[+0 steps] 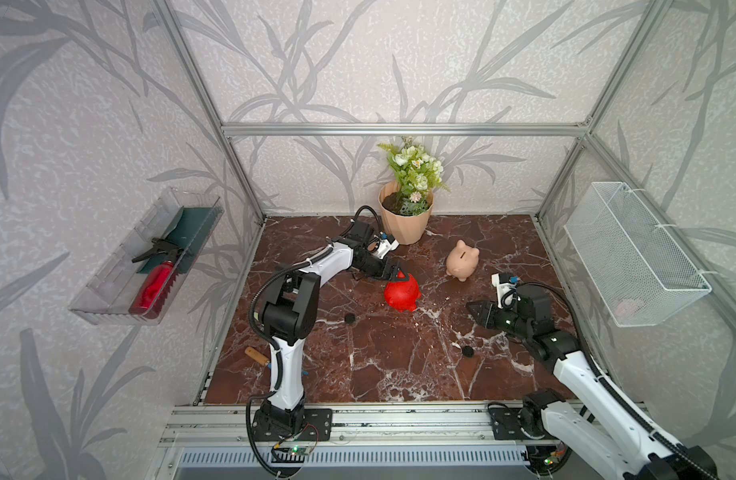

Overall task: Close piggy banks
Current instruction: Turn over the piggy bank at the center of the board.

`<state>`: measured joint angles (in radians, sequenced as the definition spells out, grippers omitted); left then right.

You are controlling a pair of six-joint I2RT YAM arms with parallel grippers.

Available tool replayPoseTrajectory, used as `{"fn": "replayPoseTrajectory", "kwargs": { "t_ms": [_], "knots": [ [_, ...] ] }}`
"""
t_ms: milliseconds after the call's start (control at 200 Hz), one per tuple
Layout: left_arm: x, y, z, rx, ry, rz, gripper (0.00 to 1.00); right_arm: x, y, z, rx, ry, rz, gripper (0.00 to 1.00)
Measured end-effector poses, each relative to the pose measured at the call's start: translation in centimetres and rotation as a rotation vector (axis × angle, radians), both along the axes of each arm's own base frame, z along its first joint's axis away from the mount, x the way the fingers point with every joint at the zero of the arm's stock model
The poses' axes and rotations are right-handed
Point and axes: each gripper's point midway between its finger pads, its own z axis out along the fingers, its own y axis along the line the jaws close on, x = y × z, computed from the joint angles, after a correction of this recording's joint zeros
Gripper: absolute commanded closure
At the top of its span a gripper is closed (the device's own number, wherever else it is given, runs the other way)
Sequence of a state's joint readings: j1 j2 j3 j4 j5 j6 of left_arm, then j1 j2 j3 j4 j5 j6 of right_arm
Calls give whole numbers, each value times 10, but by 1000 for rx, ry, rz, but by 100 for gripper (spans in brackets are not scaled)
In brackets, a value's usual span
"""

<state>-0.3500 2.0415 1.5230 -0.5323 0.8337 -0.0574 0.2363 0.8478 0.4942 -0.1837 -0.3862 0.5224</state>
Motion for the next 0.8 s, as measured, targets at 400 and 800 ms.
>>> {"fn": "replayPoseTrajectory", "kwargs": {
  "t_ms": [400, 800],
  "knots": [
    [-8, 16, -6, 27, 9, 25, 1, 0, 1, -7, 1, 32, 4, 63],
    [-6, 26, 9, 66, -45, 62, 1, 1, 2, -4, 2, 30, 3, 63]
  ]
}}
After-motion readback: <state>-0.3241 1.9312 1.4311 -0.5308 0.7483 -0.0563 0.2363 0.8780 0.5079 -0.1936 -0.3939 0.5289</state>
